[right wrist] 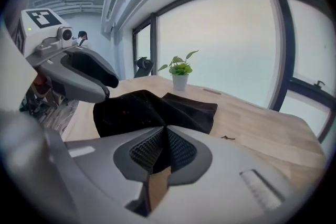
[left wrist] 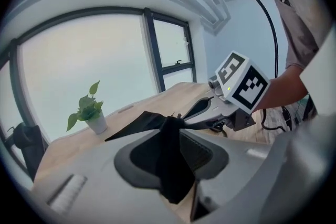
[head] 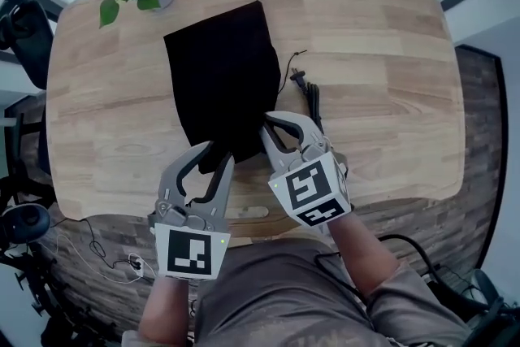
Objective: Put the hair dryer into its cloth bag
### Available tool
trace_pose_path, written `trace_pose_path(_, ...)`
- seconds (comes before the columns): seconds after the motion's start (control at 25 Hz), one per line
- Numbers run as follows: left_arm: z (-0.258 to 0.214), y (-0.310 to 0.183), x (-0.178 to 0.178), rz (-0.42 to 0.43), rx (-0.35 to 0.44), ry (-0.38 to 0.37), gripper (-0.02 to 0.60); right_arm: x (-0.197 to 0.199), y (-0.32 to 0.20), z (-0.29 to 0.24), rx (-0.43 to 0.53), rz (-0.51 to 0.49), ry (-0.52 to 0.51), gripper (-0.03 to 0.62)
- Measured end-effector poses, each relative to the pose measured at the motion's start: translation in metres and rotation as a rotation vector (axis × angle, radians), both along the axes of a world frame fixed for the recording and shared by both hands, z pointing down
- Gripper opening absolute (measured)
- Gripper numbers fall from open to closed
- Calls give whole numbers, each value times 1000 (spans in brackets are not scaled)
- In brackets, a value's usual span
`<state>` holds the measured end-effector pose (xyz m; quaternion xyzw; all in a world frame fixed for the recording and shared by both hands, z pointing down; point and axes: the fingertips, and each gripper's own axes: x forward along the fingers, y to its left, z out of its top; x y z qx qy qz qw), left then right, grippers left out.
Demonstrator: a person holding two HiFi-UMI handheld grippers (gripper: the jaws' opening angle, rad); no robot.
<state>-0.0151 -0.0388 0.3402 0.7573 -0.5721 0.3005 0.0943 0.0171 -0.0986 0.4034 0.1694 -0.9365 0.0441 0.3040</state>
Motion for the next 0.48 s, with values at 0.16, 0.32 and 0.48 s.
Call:
trace_pose_path(0.16, 15, -18, 12, 23, -24, -33, 165, -1, -4, -17, 32, -26, -22, 42)
trace_pose_path(0.32, 17, -35, 16, 27, -17, -97, 199, 0, -2, -33, 101, -90, 10, 44)
trace_pose_path(0.48, 9, -41, 14, 45, -8, -175, 199, -1, 3, -35, 136, -141, 44, 44)
